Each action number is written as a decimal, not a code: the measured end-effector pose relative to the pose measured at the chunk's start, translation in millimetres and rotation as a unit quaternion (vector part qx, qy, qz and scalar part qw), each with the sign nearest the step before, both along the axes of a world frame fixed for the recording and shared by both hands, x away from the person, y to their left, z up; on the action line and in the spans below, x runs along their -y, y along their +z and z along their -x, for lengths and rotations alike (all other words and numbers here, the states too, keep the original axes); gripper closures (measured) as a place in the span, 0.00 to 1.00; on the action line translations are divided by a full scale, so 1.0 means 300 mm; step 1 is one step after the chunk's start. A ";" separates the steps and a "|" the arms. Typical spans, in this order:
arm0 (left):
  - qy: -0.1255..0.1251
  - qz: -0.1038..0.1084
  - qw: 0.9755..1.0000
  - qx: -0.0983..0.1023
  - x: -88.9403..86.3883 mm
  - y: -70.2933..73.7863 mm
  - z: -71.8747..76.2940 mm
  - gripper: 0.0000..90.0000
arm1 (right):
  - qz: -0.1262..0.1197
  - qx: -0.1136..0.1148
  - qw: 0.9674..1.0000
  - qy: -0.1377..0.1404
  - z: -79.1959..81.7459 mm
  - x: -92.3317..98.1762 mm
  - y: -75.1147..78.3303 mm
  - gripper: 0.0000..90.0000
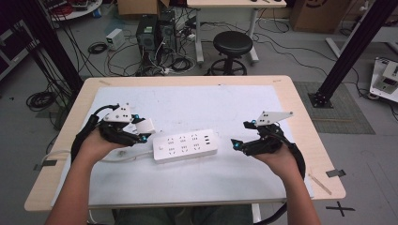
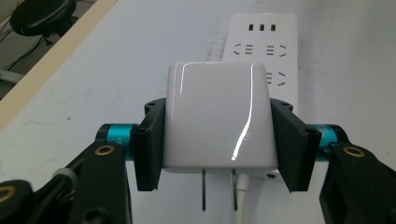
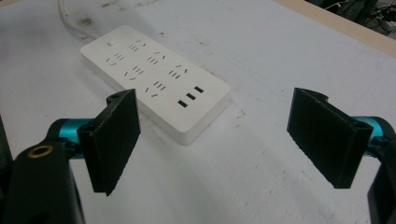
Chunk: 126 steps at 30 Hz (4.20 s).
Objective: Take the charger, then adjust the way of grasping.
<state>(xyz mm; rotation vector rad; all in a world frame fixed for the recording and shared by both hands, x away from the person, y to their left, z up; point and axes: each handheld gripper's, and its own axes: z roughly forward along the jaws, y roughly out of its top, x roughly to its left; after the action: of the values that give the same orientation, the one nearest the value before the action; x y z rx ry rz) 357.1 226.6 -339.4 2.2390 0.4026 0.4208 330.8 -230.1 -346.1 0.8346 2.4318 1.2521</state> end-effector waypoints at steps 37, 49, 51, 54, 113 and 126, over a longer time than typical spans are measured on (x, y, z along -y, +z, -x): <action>-0.088 0.028 0.995 0.030 0.144 -0.057 0.086 0.47 | -0.007 -0.027 0.999 0.039 0.009 -0.133 0.008 0.20; -0.116 0.046 0.991 0.050 0.226 -0.104 0.126 0.47 | -0.056 -0.080 0.993 0.065 0.012 -0.227 -0.034 0.20; -0.119 0.048 0.990 0.051 0.228 -0.107 0.130 0.47 | -0.067 -0.093 0.991 0.071 0.006 -0.249 -0.045 0.20; -0.124 0.049 0.989 0.056 0.237 -0.118 0.142 0.47 | -0.082 -0.113 0.987 0.078 0.000 -0.277 -0.057 0.20; -0.145 0.026 0.980 0.137 0.337 -0.117 0.206 0.47 | -0.199 -0.278 0.928 0.151 -0.051 -0.421 -0.160 0.59; -0.115 0.024 0.985 0.124 0.353 -0.126 0.193 0.28 | -0.197 -0.278 0.929 0.143 -0.051 -0.410 -0.152 0.70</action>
<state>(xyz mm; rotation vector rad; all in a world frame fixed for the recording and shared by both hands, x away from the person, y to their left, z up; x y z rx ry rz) 299.1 120.8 -377.0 2.1234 0.0234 0.5513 346.0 -107.0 -391.7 1.0922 2.8626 1.8715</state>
